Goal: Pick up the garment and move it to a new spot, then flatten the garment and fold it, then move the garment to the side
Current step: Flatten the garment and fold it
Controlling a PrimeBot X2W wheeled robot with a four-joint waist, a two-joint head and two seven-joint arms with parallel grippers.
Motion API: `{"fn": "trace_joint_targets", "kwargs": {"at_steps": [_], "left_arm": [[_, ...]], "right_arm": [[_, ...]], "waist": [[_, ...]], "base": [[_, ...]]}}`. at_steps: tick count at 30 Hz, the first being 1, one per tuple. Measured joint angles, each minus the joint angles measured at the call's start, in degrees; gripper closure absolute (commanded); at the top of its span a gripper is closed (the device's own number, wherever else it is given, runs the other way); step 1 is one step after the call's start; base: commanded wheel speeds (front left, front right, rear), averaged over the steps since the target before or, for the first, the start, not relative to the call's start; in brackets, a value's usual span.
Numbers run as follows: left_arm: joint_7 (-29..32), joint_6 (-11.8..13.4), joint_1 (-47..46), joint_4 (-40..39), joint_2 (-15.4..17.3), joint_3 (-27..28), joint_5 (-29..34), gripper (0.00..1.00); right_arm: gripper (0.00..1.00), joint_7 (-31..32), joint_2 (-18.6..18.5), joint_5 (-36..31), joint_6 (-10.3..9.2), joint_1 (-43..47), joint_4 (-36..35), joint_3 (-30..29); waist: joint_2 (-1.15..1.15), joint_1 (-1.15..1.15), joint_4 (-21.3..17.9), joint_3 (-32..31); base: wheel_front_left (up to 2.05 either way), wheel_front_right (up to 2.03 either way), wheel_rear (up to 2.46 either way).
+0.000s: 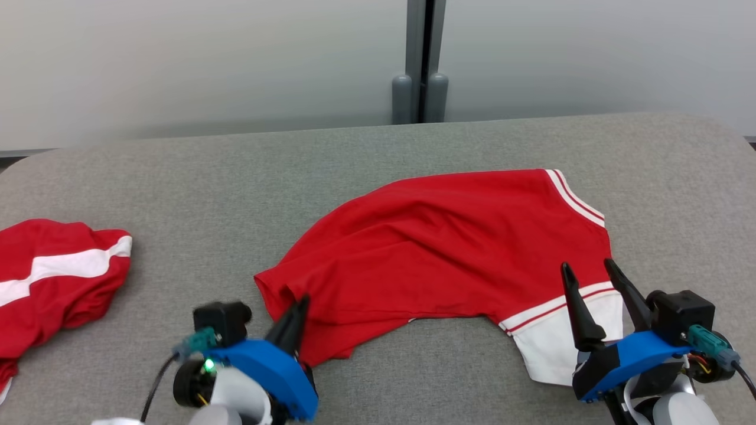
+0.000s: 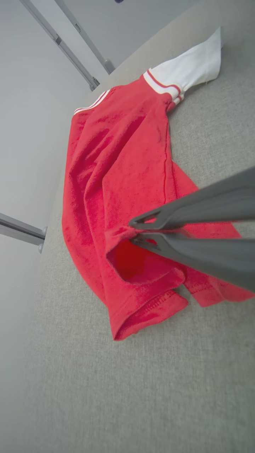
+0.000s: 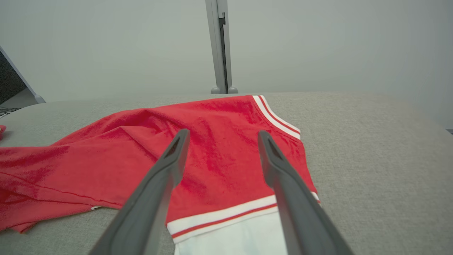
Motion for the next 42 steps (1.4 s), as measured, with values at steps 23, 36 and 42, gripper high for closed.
{"fn": "trace_joint_targets", "kwargs": {"at_steps": [23, 36, 42], "left_arm": [[20.23, 10.10, 18.16, -25.13, 7.23, -3.78, -4.72, 0.00], [15.82, 12.71, 0.58, -5.73, 3.61, -2.63, -0.69, 0.00], [13.97, 14.51, -4.58, 3.34, 2.65, -2.45, 0.83, 0.00]], "right_arm": [[0.00, 1.25, 0.00, 0.05, 0.00, 2.37, -1.87, -0.82], [0.00, 0.85, 0.00, 1.00, 0.00, 0.22, -2.02, 1.54], [0.00, 0.16, -0.01, 1.22, 0.00, -0.58, -1.26, 2.02]], "waist": [[0.00, 0.00, 2.80, -1.47], [0.00, 0.00, 0.40, 2.61], [0.00, 0.00, -0.79, 3.97]], "base": [[0.00, 0.00, 0.00], [0.00, 0.00, 0.00], [0.00, 0.00, 0.00]]}}
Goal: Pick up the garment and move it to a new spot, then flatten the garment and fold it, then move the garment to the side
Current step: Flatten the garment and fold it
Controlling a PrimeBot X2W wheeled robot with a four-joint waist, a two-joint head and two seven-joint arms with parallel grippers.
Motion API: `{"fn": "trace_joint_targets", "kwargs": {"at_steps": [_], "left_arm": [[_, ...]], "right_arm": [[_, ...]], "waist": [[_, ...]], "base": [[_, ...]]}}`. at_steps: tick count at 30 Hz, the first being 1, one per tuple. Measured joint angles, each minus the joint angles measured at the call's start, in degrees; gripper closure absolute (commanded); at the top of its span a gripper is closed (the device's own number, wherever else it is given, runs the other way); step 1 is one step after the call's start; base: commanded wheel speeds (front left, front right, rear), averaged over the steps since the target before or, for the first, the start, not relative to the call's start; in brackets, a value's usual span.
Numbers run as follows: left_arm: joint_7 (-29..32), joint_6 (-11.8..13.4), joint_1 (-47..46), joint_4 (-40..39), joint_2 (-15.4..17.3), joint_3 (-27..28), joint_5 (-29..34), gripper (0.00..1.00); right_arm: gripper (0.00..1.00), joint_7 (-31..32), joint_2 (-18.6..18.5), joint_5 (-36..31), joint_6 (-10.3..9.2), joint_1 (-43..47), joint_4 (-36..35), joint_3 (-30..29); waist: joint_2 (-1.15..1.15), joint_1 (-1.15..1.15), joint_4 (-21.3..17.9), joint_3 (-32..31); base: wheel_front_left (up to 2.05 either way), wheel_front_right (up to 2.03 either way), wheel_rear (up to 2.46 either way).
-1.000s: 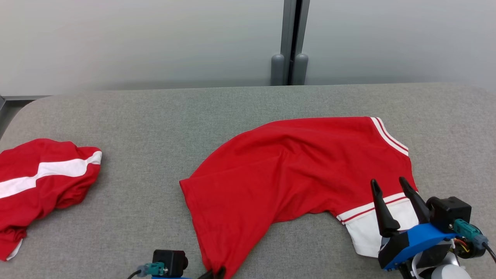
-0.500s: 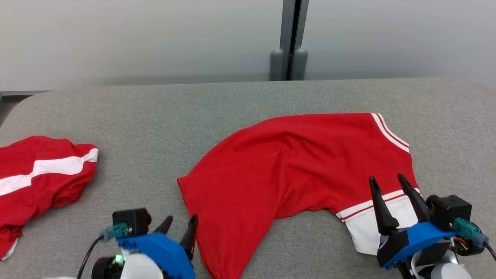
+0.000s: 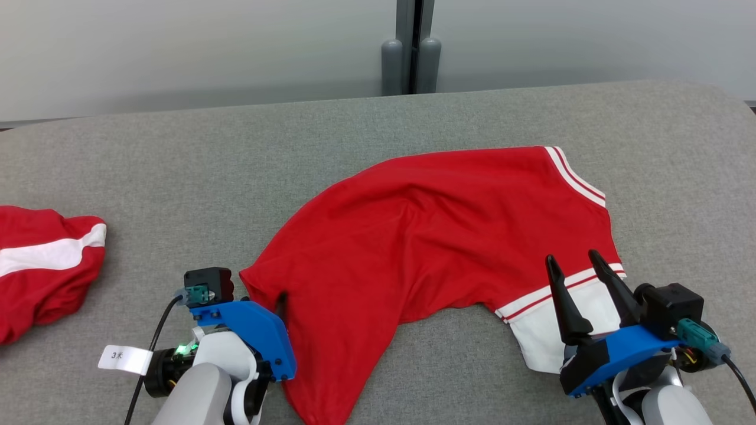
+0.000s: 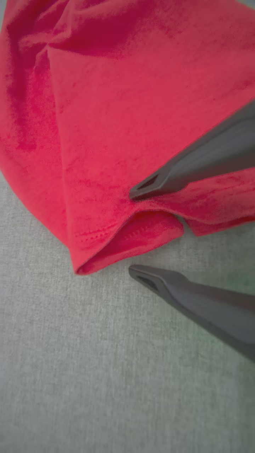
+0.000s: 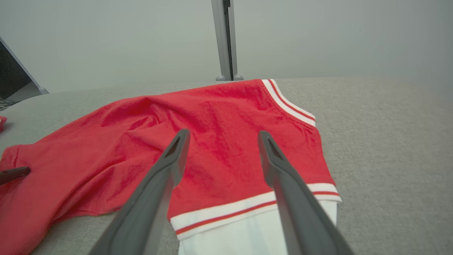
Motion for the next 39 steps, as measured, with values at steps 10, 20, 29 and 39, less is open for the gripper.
{"fn": "trace_joint_targets", "kwargs": {"at_steps": [10, 20, 29, 39], "left_arm": [[-4.37, 0.05, -6.47, 9.32, -1.23, 0.69, -0.12, 0.00], [-11.26, -3.54, -10.33, 12.80, -1.80, -0.53, 0.10, 1.00], [-20.53, -4.30, -18.18, 14.93, 2.11, -0.92, 4.41, 1.00], [-23.96, -5.19, -25.28, 20.96, 5.45, -2.00, 6.80, 0.39]], "right_arm": [[0.00, -0.56, 0.02, 0.27, 0.00, -1.33, 0.66, 0.96], [0.00, -1.09, 0.01, 0.30, 0.00, -2.03, 0.55, 0.93], [0.00, -1.69, 0.02, 0.77, 0.00, -3.33, 0.43, 2.77], [0.00, -2.11, 0.02, 0.93, 0.00, -4.63, 1.42, 4.26]], "waist": [[0.00, 0.00, -1.08, 1.84], [0.00, 0.00, -1.60, 3.52], [0.00, 0.00, -2.05, 5.36], [0.00, 0.00, -4.14, 6.47]], "base": [[0.00, 0.00, 0.00], [0.00, 0.00, 0.00], [0.00, 0.00, 0.00], [0.00, 0.00, 0.00]]}}
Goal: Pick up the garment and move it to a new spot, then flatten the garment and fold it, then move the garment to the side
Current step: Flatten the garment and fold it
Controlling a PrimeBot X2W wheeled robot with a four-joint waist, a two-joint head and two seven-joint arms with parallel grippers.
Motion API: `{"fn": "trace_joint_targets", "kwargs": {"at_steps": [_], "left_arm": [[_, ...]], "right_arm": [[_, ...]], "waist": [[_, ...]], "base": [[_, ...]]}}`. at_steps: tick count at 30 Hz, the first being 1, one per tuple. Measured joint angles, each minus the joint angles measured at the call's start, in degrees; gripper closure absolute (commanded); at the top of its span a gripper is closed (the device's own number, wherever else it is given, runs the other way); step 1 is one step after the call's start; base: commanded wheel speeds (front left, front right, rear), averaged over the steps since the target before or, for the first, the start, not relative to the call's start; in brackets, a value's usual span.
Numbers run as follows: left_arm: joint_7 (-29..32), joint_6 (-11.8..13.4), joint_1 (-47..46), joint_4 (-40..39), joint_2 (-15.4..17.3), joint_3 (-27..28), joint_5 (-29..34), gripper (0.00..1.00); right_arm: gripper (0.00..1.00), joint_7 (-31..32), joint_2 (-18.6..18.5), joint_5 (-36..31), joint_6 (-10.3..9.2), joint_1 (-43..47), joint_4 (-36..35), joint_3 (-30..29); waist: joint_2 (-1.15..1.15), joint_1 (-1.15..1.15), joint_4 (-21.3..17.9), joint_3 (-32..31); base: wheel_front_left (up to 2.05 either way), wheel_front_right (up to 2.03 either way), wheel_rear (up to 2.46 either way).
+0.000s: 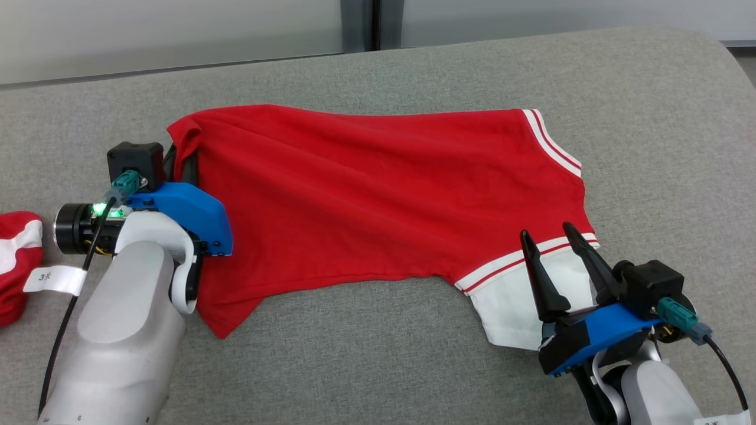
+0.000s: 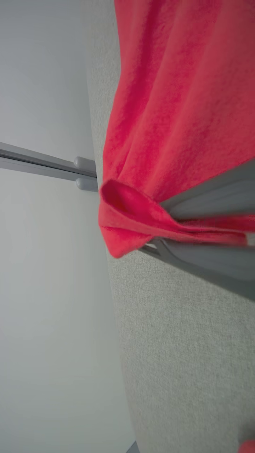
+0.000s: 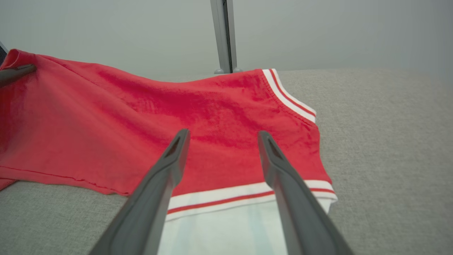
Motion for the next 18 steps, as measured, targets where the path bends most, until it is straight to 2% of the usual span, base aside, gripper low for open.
{"fn": "trace_joint_targets", "kwargs": {"at_steps": [1, 10, 16, 17, 18], "left_arm": [[-0.57, -0.18, -0.01, 0.46, -0.14, 0.19, -0.44, 0.00], [-7.82, -4.43, 4.33, 1.68, -2.83, 1.78, -4.50, 0.00], [-9.46, -5.91, 10.47, -3.30, -3.60, 3.41, -5.34, 0.00], [-9.54, -6.06, 13.84, -7.68, -3.47, 5.37, -5.06, 0.00], [-9.54, -6.06, 13.84, -7.68, -3.47, 5.37, -5.06, 0.00]], "right_arm": [[0.00, -0.01, 0.00, 0.00, 0.00, -0.07, 0.11, -0.10], [0.00, 0.10, -0.01, -0.11, 0.00, 0.04, 0.45, -2.46], [0.00, 1.07, 0.00, -0.19, 0.00, 0.99, 0.24, -4.52], [0.00, 1.13, 0.00, -0.21, 0.00, 1.75, 0.03, -5.35], [0.00, 1.13, 0.00, -0.21, 0.00, 1.75, 0.03, -5.35]], "waist": [[0.00, 0.00, -0.02, -0.09], [0.00, -0.01, 1.68, -3.73], [0.00, -0.01, 3.08, -6.80], [0.00, -0.02, 3.47, -7.88], [0.00, -0.02, 3.47, -7.88]], "base": [[0.00, 0.00, 0.00], [0.00, 0.00, 0.00], [0.00, 0.00, 0.00], [0.00, 0.00, 0.00], [0.00, 0.00, 0.00]]}}
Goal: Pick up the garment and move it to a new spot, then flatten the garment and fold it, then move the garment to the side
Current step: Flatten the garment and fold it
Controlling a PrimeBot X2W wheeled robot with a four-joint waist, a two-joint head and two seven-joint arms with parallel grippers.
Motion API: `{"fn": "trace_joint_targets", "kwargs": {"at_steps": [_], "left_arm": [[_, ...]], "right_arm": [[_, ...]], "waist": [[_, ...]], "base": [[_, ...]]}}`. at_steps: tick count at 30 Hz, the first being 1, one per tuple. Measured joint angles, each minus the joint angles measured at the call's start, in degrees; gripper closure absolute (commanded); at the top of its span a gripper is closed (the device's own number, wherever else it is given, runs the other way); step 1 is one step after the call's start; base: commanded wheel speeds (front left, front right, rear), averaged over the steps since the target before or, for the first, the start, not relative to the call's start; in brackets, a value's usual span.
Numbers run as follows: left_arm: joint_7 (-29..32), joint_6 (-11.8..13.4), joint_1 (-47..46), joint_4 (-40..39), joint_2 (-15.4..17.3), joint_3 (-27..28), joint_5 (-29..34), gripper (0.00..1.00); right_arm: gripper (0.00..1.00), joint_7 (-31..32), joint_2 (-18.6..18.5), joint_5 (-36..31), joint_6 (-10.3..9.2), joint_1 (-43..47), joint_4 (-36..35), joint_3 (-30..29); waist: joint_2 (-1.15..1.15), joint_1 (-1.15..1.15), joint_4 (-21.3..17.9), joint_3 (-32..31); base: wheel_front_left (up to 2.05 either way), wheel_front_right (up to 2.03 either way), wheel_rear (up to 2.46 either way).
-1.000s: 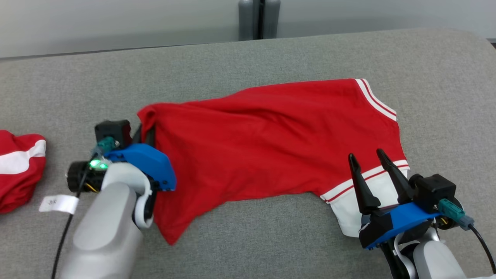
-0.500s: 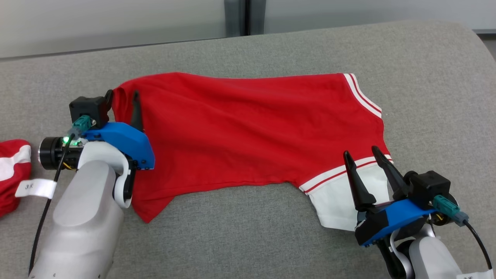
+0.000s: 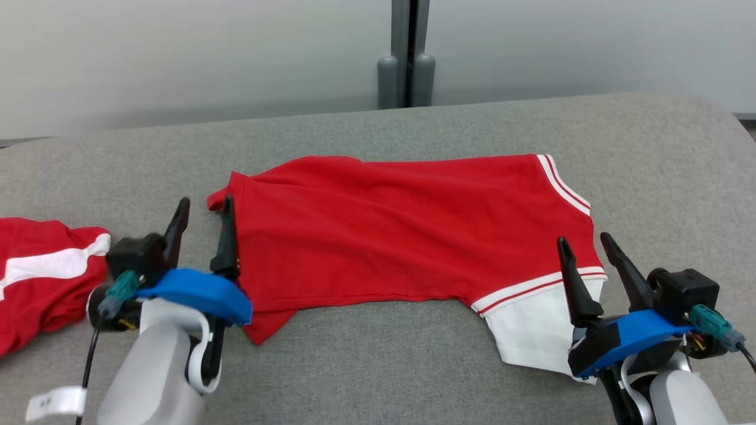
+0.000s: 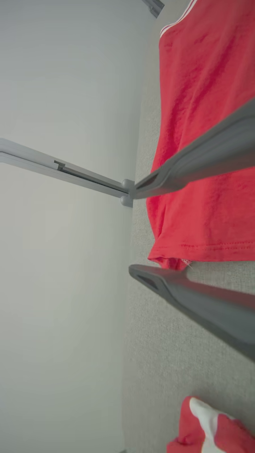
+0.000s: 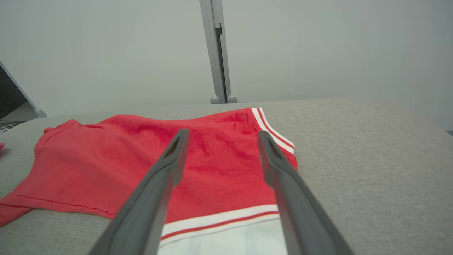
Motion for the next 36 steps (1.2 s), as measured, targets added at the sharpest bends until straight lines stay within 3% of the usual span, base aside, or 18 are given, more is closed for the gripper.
{"fn": "trace_joint_targets", "kwargs": {"at_steps": [4, 15, 36], "left_arm": [[-0.03, 0.55, 9.40, -9.61, 0.00, 3.47, 3.07, 0.00], [-0.04, 1.45, 21.93, -15.01, -0.12, 7.06, 5.94, 0.00], [-0.04, 1.02, 23.43, -14.63, 0.33, 7.02, 6.35, 0.00]], "right_arm": [[0.00, 0.07, 0.01, -0.36, 0.00, 1.14, -0.41, -1.54], [0.00, -0.62, 0.00, -0.31, 0.00, 5.34, 1.34, -4.80], [0.00, -0.04, 0.00, 0.21, 0.00, 7.73, 0.99, -5.80]], "waist": [[0.00, 0.00, 1.03, -2.30], [0.00, 0.00, 2.99, -7.95], [0.00, 0.01, 2.61, -8.52]], "base": [[0.00, 0.00, 0.00], [0.00, 0.00, 0.00], [0.00, 0.00, 0.00]]}}
